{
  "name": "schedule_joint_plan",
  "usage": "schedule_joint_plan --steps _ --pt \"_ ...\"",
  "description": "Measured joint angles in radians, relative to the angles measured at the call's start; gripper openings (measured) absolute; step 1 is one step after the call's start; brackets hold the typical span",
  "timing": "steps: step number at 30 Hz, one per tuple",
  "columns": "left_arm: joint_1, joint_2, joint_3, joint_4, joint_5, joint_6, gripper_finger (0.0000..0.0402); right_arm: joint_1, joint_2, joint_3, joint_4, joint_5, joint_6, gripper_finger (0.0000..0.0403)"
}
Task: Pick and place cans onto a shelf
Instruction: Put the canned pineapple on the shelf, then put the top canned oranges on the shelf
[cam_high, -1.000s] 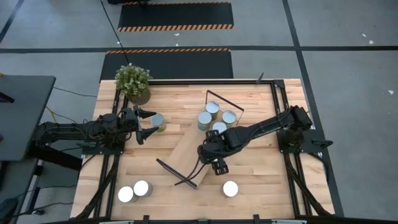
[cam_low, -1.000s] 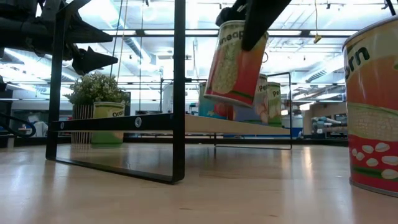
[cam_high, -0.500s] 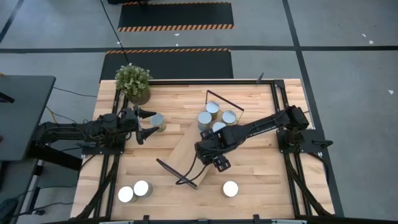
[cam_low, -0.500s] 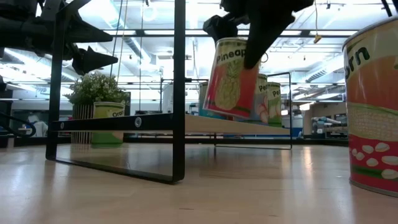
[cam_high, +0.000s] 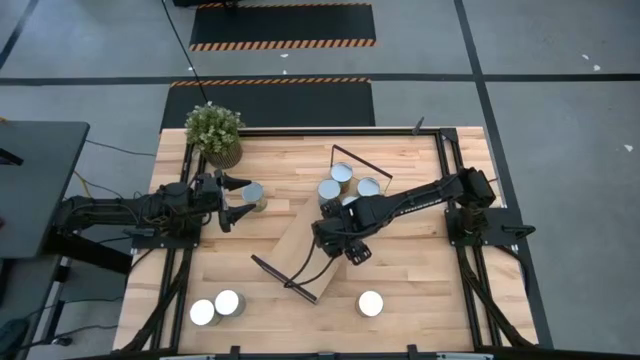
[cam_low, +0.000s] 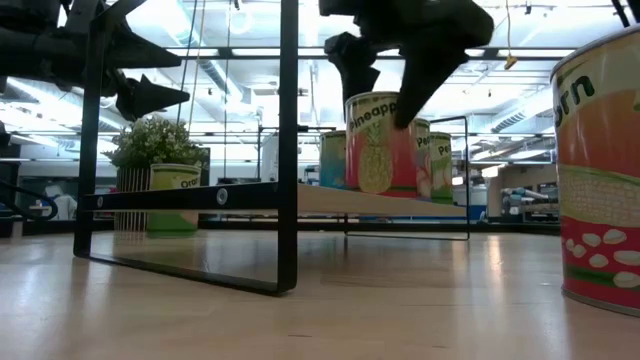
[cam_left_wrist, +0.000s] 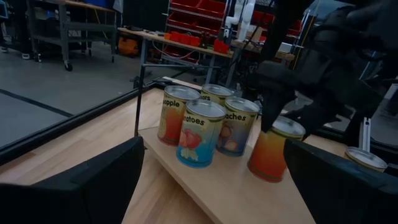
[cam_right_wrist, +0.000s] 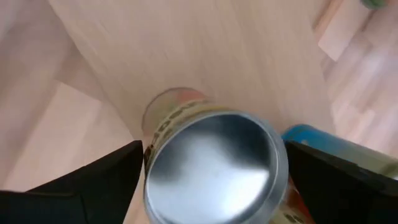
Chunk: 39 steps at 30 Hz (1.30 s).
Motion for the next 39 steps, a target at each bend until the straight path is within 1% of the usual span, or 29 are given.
schedule_joint_plan --steps 6,10,14,17,19,24,29,32,35,39 --pt "0.000 0.000 0.000 -0.022 0.000 -0.003 0.0392 0.020 0.000 0.000 -0.079 0.101 -0.001 0.0392" --pt "0.000 0.000 0.000 -0.021 0.000 -0.004 0.0392 0.018 0.000 0.000 -0.102 0.177 0.058 0.0389" --pt "0.000 0.000 0.000 -0.021 0.000 0.001 0.0392 0.019 0.000 0.000 -0.101 0.198 0.094 0.0389" --pt "0.000 0.000 0.000 -0.009 0.000 0.004 0.0392 0.019 0.000 0.013 -0.100 0.201 0.121 0.0389" --pt "0.000 0.000 0.000 0.013 0.000 0.016 0.0392 0.011 -0.001 0.016 -0.064 0.202 0.157 0.0389" --pt "0.000 0.000 0.000 0.033 0.003 0.028 0.0392 -0.008 -0.001 0.016 -0.041 0.200 0.318 0.0389" --pt "0.000 0.000 0.000 0.017 0.075 -0.011 0.0392 -0.011 -0.003 0.016 -0.078 0.192 0.470 0.0389" --pt "-0.001 0.000 0.000 0.012 0.089 -0.018 0.0392 -0.004 -0.009 0.016 -0.110 0.186 0.530 0.0388" --pt "0.000 0.000 0.000 0.013 0.083 -0.015 0.0392 -0.002 -0.017 0.016 -0.114 0.157 0.563 0.0388" --pt "0.000 0.000 0.000 0.040 0.045 0.030 0.0392 -0.002 -0.024 0.016 -0.103 0.146 0.526 0.0388"
